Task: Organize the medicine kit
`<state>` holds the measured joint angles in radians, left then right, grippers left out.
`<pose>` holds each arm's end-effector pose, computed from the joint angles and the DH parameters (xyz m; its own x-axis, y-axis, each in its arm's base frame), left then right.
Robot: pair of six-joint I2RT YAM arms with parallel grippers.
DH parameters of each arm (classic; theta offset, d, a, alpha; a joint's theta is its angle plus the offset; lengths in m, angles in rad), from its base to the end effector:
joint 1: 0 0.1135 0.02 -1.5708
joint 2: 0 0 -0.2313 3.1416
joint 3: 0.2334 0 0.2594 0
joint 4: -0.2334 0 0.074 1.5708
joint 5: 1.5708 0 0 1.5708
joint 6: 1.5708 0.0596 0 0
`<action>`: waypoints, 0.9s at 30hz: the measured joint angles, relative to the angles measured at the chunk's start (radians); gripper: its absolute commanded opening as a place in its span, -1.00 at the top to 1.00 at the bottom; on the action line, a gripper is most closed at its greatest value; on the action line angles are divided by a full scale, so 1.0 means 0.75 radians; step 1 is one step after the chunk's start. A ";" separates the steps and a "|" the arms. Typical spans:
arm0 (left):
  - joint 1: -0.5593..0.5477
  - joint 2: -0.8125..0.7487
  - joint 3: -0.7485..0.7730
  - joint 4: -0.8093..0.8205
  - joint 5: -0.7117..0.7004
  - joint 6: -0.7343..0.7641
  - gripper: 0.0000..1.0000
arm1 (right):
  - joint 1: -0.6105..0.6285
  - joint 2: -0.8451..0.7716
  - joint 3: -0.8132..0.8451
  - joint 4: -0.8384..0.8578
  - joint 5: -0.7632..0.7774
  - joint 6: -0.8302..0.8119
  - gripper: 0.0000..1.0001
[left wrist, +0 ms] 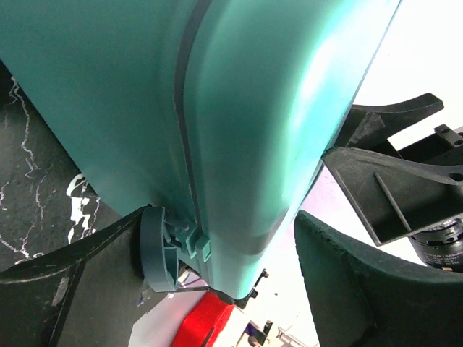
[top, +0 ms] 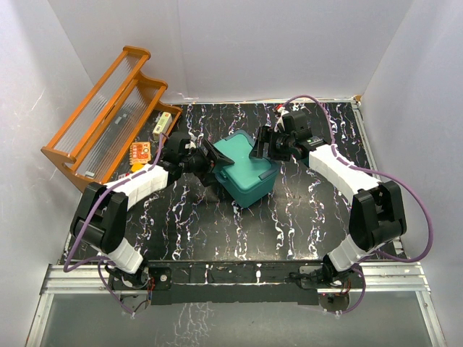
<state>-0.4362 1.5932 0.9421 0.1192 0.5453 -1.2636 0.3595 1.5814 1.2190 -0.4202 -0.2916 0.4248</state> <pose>0.3223 -0.1843 0.1761 -0.8695 -0.4938 -0.0099 -0.2064 0.3815 -0.9010 0.3428 0.1471 0.2190 -0.8189 0.1139 -0.5625 -0.2088 0.8538 0.4769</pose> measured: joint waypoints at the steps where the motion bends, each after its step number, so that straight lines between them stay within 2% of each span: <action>1: 0.000 0.000 0.016 -0.037 -0.004 0.013 -0.51 | 0.001 0.000 -0.001 0.000 -0.002 0.001 -0.48; 11: 0.000 0.000 0.168 -0.348 -0.019 0.128 -0.56 | 0.001 0.003 -0.003 0.003 -0.009 0.005 -0.47; 21: 0.000 -0.009 0.198 -0.483 -0.025 0.175 -0.55 | 0.001 0.005 -0.003 0.005 -0.010 0.006 -0.46; 27: 0.000 -0.014 0.226 -0.539 -0.043 0.208 -0.38 | 0.001 0.005 -0.003 0.005 -0.010 0.005 -0.46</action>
<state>-0.4362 1.5826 1.1118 -0.2852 0.5133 -1.1080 0.3603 1.5848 1.2167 -0.4164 -0.2993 0.4286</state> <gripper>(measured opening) 0.722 0.735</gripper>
